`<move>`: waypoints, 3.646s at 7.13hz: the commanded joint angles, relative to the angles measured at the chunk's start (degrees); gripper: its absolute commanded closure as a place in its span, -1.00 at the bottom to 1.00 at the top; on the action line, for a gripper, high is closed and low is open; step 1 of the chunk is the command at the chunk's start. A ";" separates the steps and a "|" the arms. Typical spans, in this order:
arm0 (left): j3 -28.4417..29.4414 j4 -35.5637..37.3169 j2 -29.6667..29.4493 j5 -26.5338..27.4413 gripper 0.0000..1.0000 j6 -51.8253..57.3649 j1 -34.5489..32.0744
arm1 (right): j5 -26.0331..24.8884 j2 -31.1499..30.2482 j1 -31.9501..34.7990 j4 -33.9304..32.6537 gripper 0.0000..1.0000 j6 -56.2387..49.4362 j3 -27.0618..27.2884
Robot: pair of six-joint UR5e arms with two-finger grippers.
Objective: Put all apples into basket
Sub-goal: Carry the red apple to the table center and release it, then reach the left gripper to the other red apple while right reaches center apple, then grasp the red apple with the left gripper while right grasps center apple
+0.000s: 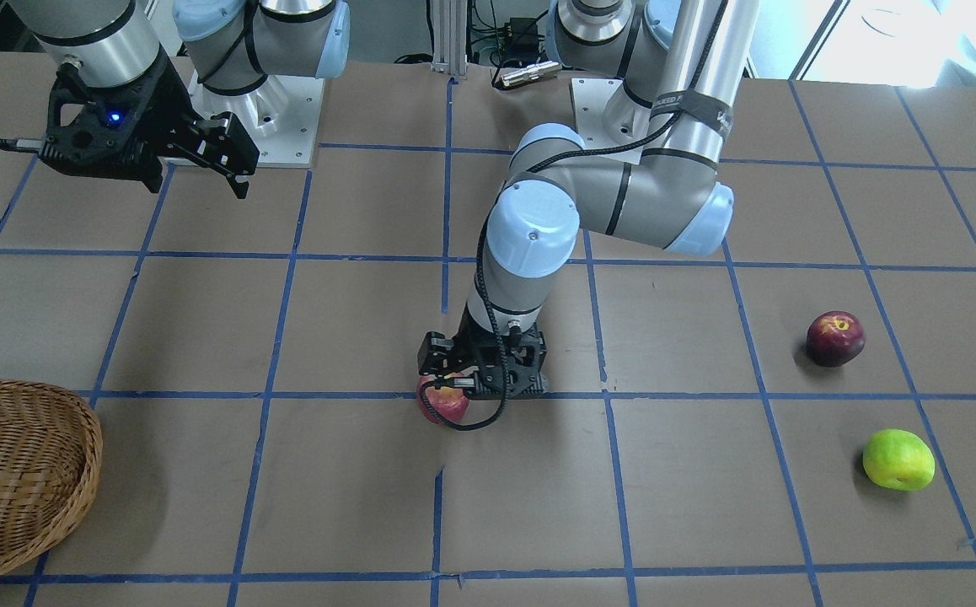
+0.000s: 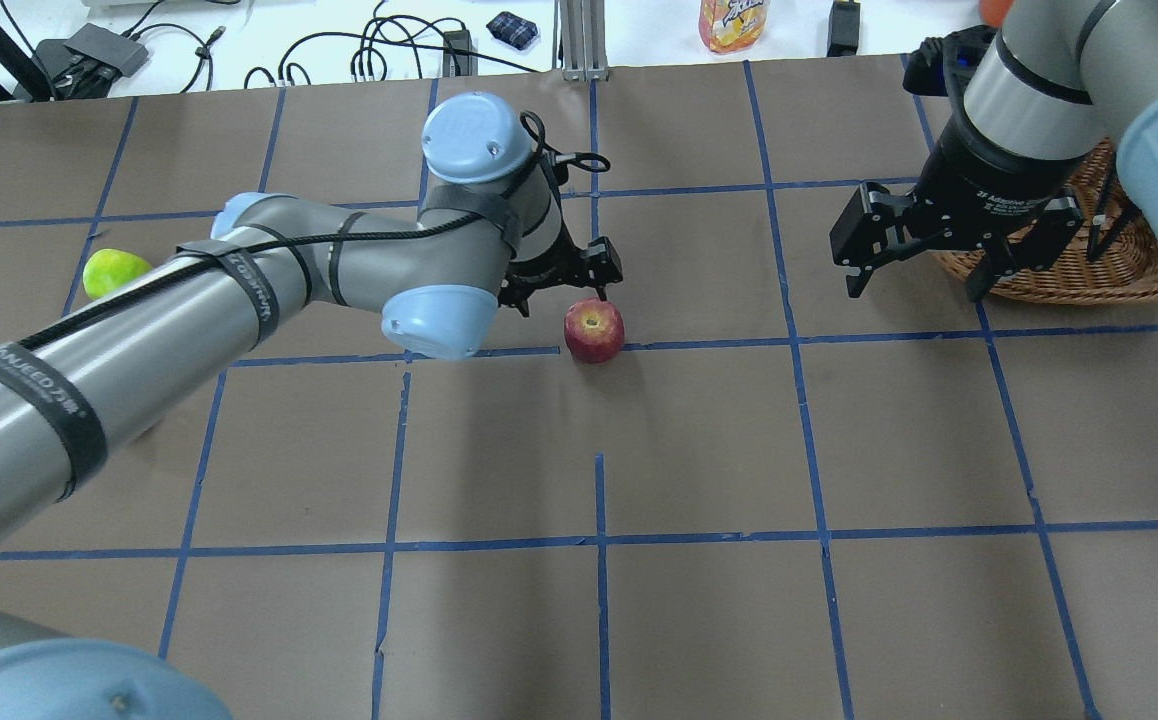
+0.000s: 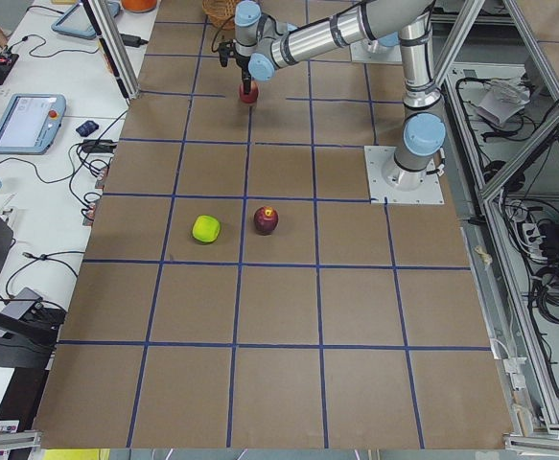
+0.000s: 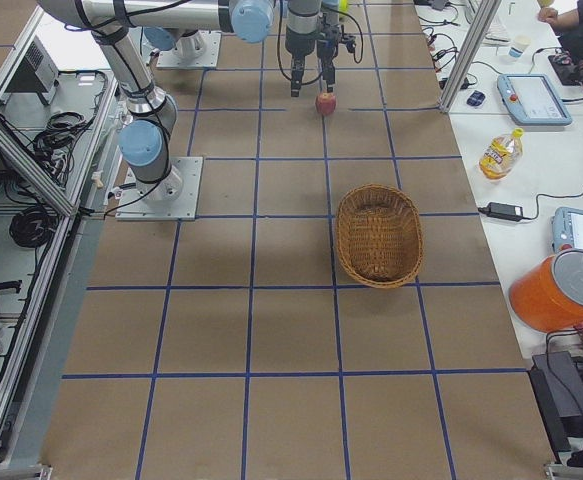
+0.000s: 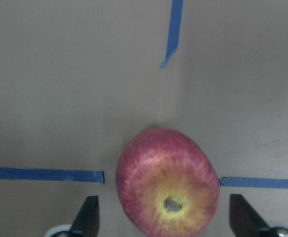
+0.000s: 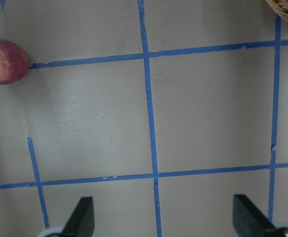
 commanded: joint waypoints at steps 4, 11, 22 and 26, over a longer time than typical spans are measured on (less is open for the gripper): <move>-1.69 -13.86 8.98 1.56 -1.00 42.36 36.34 | 0.54 10.91 8.25 -13.94 -1.00 9.14 -0.53; -9.08 -9.46 6.70 8.34 -1.00 55.58 52.66 | 0.54 32.55 23.58 -35.98 -1.00 27.35 -3.51; -13.40 -5.20 6.68 11.33 0.92 55.39 50.29 | -0.51 34.52 21.84 -36.86 1.00 25.95 -5.89; -10.67 -7.10 7.94 5.61 0.97 29.93 23.65 | -2.97 21.78 0.62 -17.21 1.00 6.95 -10.71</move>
